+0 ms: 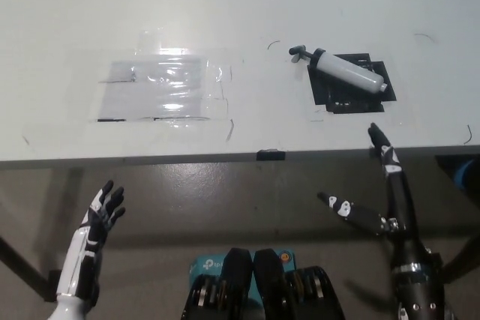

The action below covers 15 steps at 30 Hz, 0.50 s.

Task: The robot uses right hand to pick up a small white air pumper and uses its left hand to compress it, and then puts it on the desk

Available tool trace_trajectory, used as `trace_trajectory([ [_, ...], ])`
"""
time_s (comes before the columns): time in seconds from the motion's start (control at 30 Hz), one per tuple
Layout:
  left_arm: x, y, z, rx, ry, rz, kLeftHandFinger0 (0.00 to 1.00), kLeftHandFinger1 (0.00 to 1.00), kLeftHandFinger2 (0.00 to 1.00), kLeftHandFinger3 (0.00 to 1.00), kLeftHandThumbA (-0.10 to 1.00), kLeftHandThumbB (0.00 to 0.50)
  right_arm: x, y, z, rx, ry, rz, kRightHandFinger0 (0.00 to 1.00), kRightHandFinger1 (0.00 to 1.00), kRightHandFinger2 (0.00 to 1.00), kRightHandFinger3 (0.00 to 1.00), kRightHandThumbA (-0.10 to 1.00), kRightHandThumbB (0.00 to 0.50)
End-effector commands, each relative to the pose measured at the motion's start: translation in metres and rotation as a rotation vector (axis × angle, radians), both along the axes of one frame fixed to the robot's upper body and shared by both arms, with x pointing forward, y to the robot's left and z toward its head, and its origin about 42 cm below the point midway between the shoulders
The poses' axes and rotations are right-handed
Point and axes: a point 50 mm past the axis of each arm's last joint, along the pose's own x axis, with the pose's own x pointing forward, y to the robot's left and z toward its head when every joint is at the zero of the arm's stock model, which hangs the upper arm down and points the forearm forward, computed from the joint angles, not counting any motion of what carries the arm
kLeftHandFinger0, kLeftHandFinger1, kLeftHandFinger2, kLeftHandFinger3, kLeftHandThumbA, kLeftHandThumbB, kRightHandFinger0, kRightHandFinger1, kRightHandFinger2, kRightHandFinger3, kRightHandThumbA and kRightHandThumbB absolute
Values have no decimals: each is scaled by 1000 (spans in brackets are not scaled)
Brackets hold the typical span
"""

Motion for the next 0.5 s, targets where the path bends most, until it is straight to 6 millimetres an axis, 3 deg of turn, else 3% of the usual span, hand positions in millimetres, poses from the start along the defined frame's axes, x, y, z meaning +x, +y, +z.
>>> trace_trajectory([
  [0.0,-4,4,0,26,-18,-18,1000,1000,1000,1000,1000,156,-9,3,3,106,-89,-3,1000,1000,1000,1000,1000,182],
  [0.13,-8,5,-4,30,-9,-12,1000,1000,1000,1000,1000,149,-16,4,-6,98,-63,4,1000,1000,1000,1000,1000,185],
  [0.2,-7,6,-5,30,-9,-11,1000,1000,1000,1000,1000,148,-18,4,-10,126,-46,14,1000,1000,1000,1000,1000,213],
  [0.33,-11,5,-7,35,3,-14,1000,1000,1000,1000,1000,138,-31,2,-22,103,-14,20,1000,1000,1000,1000,1000,196],
  [0.47,-8,6,-5,35,6,-13,1000,1000,1000,1000,1000,139,-37,1,-30,126,20,27,1000,1000,1000,1000,1000,242],
])
